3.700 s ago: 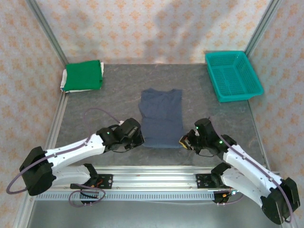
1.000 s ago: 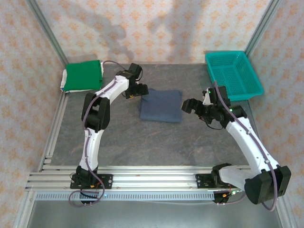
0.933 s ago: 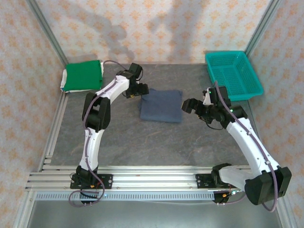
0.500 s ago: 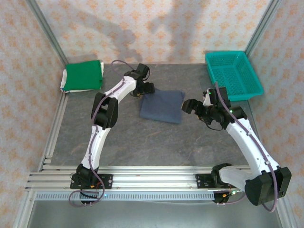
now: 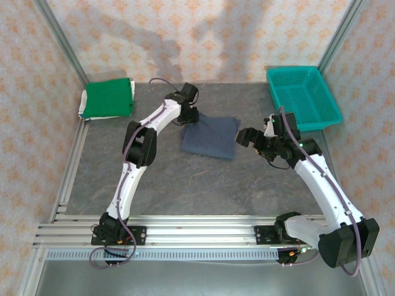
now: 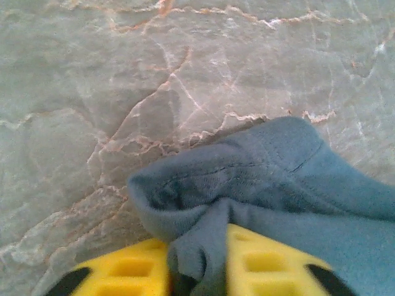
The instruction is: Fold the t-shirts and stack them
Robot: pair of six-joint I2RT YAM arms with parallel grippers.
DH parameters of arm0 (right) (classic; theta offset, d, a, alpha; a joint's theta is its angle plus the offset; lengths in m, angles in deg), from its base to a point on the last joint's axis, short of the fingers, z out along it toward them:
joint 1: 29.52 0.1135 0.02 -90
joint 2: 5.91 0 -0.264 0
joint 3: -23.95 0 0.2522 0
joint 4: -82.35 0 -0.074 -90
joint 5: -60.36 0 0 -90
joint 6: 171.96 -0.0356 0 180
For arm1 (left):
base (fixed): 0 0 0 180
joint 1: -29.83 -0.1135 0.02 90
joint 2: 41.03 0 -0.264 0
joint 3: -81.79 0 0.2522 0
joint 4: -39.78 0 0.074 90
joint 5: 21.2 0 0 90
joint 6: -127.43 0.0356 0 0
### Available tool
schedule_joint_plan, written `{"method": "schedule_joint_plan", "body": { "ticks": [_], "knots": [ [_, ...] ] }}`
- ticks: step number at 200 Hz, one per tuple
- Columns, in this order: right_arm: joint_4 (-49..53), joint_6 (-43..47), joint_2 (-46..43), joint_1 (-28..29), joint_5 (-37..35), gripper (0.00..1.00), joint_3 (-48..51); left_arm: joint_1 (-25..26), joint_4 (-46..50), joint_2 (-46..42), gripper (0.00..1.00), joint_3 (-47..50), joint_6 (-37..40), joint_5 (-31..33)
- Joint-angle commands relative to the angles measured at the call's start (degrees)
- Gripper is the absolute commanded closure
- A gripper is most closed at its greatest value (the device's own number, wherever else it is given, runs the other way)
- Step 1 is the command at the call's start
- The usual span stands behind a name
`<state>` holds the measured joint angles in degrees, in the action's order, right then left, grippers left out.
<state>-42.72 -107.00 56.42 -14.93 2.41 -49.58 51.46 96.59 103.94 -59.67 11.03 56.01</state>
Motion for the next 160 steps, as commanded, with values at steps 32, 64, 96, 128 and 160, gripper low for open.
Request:
{"method": "schedule_joint_plan", "body": {
  "ticks": [32, 64, 96, 128, 160],
  "knots": [
    [-4.0, -3.1, -2.6, 0.2, 2.9, 0.03, -2.0, -0.8, -0.9, -10.2, 1.0, 14.6, 6.3, 3.0],
    [-5.7, -4.4, -2.5, 0.3, 3.4, 0.02, -2.5, -4.4, -1.6, -20.8, 1.0, 22.1, 12.3, 7.6],
    [-6.6, -4.7, -1.0, 0.3, 3.6, 0.02, -3.7, -6.0, -1.8, -26.9, 1.0, 25.1, 16.3, 7.9],
    [-6.9, -4.5, 0.0, 0.4, 3.5, 0.02, -4.7, -6.9, -1.9, -29.2, 1.0, 26.8, 16.4, 6.0],
    [-6.6, -4.3, 0.0, 0.4, 3.6, 0.02, -3.9, -7.0, -1.9, -27.2, 1.0, 27.4, 15.5, 4.5]
  ]
}}
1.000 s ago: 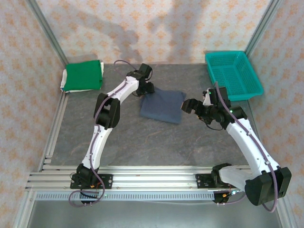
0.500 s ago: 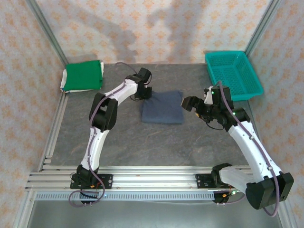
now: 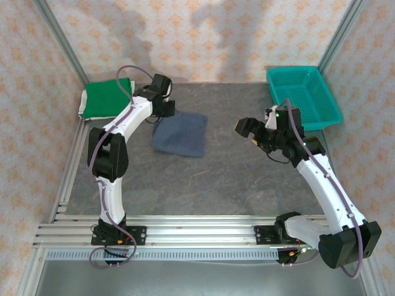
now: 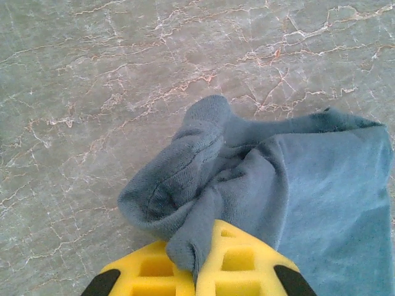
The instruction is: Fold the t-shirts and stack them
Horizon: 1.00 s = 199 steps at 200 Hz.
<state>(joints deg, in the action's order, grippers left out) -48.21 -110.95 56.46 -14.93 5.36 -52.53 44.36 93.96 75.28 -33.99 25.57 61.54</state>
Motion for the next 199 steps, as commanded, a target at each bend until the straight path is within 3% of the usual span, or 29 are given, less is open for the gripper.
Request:
{"method": "schedule_joint_plan", "body": {
  "ticks": [1, 74, 199],
  "knots": [
    [-1.1, -0.3, 0.0, 0.4, 0.7, 0.02, -0.9, 0.1, 0.7, 1.5, 1.0, 1.8, 0.9, -1.0],
    [-0.8, 0.4, -0.8, 0.4, 0.4, 0.02, -0.1, -0.4, 0.9, -4.2, 1.0, 2.4, 2.3, 0.1],
    [-4.3, 0.2, 0.0, 0.4, 2.9, 0.01, -0.5, -7.3, 3.4, -11.5, 1.0, -5.0, 7.5, -8.8]
  ]
}}
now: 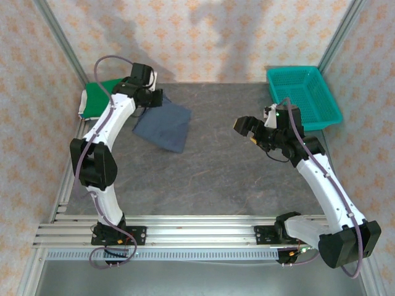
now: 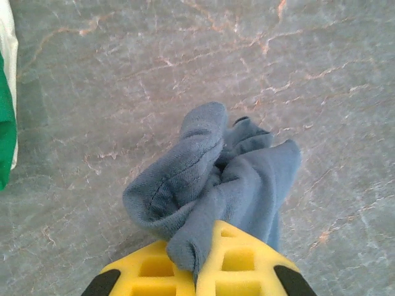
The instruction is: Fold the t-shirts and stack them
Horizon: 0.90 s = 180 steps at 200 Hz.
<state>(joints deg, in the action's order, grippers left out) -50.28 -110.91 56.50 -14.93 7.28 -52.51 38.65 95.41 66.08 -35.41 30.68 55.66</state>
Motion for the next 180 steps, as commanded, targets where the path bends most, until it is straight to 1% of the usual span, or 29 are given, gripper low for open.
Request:
{"method": "schedule_joint_plan", "body": {
  "ticks": [1, 53, 87, 91, 118, 147, 151, 180],
  "knots": [
    [-2.2, 0.1, 0.0, 0.4, 1.0, 0.01, -0.5, -1.7, 2.0, -2.3, 1.0, -3.7, 2.4, -3.0],
    [-2.3, 0.2, 1.2, 0.4, 1.2, 0.01, -0.8, -6.1, 6.0, -0.8, 1.0, -12.5, 3.1, -7.3],
    [-2.8, 0.1, 2.6, 0.4, 1.1, 0.01, -1.0, -8.7, 10.7, 2.0, 1.0, -23.1, 4.7, -8.4],
    [-2.9, 0.0, 2.7, 0.4, 1.1, 0.01, -1.1, -8.9, 11.3, 3.8, 1.0, -24.7, 4.8, -8.6],
    [-3.8, -0.4, 4.3, 0.4, 1.2, 0.01, -1.6, -11.0, 14.4, 7.5, 1.0, -33.2, 5.2, -9.7],
    [-4.3, -0.5, 5.1, 0.4, 1.2, 0.01, -2.5, -13.6, 12.5, 8.2, 1.0, -34.7, 3.8, -10.9],
    [-4.3, -0.6, 6.4, 0.3, 1.2, 0.01, -2.7, -13.9, 12.5, 8.4, 1.0, -35.2, 3.8, -10.9],
    [-3.3, 0.2, 8.5, 0.4, 1.1, 0.01, -4.2, -17.1, 12.0, 9.5, 1.0, -37.1, 3.6, -12.1]
  ]
}}
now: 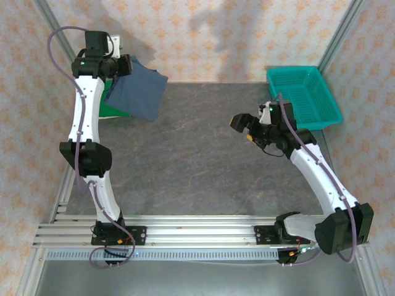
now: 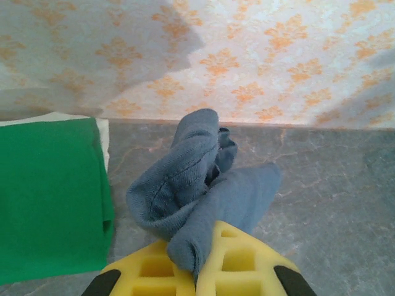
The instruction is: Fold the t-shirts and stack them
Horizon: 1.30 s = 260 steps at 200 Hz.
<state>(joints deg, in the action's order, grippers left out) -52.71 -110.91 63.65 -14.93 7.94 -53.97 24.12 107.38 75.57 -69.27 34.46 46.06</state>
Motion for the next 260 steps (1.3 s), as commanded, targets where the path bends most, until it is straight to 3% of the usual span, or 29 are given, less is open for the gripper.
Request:
{"method": "schedule_joint_plan", "body": {
  "ticks": [1, 134, 260],
  "knots": [
    [-0.8, 0.2, 1.4, 0.4, 0.5, 0.01, -2.8, -2.7, 0.0, 0.0, 1.0, -3.2, -0.2, -2.5],
    [-3.1, -1.5, 10.1, 0.4, 0.6, 0.01, -4.4, -12.2, -5.1, 7.3, 1.0, -9.1, -3.3, -9.3],
    [-2.7, -2.3, 18.2, 0.8, -0.1, 0.01, -8.3, -18.5, -8.3, 20.0, 1.0, -14.9, -5.1, -9.3]
  ]
}}
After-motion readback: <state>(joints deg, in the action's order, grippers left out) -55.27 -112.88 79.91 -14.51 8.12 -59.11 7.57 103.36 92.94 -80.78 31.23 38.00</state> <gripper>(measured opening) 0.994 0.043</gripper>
